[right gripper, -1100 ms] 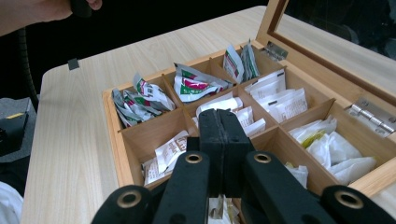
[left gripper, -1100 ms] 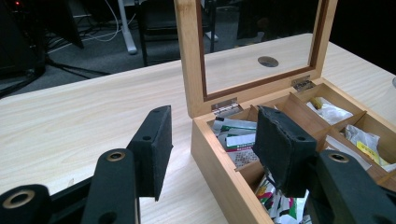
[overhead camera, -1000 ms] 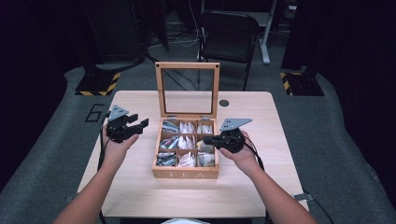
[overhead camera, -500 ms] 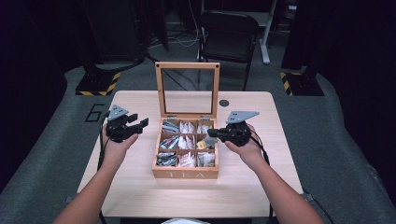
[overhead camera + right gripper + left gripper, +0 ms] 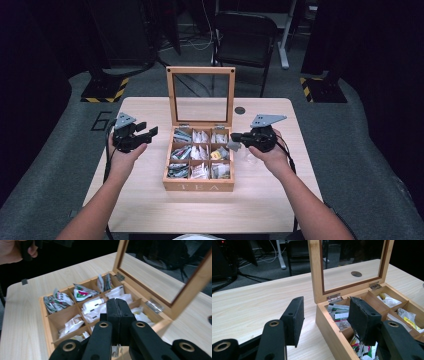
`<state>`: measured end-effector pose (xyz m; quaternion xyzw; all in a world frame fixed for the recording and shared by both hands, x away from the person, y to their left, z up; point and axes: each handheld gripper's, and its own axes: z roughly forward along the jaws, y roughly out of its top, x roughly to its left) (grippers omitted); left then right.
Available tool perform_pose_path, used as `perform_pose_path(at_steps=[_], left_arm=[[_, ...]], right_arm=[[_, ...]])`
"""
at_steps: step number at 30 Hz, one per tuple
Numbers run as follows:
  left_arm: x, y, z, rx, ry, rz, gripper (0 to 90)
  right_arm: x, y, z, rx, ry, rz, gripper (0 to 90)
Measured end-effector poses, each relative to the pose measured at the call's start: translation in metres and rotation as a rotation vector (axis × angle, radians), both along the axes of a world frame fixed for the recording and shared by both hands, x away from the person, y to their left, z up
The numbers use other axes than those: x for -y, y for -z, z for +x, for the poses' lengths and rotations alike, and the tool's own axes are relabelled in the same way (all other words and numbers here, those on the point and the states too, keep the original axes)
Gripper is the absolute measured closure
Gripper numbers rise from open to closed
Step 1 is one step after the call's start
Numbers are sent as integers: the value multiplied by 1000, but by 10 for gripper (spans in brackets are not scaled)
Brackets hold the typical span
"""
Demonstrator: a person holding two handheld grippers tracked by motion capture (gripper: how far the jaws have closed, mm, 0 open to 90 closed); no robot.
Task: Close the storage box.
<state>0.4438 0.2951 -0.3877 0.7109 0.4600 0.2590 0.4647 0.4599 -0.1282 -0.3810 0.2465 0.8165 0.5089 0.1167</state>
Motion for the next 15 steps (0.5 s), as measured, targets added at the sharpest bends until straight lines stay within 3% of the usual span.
perform_pose_path(at_steps=[6,10,15], left_arm=[[1,1,1,1,0,0,464],[1,1,1,-1,1,4,463],[1,1,1,-1,0,5,463]], right_arm=[[21,-1,6,16,51,-8,900],[32,0,8,-3,93,-10,900],[42,2,10,3,112,-16,900]])
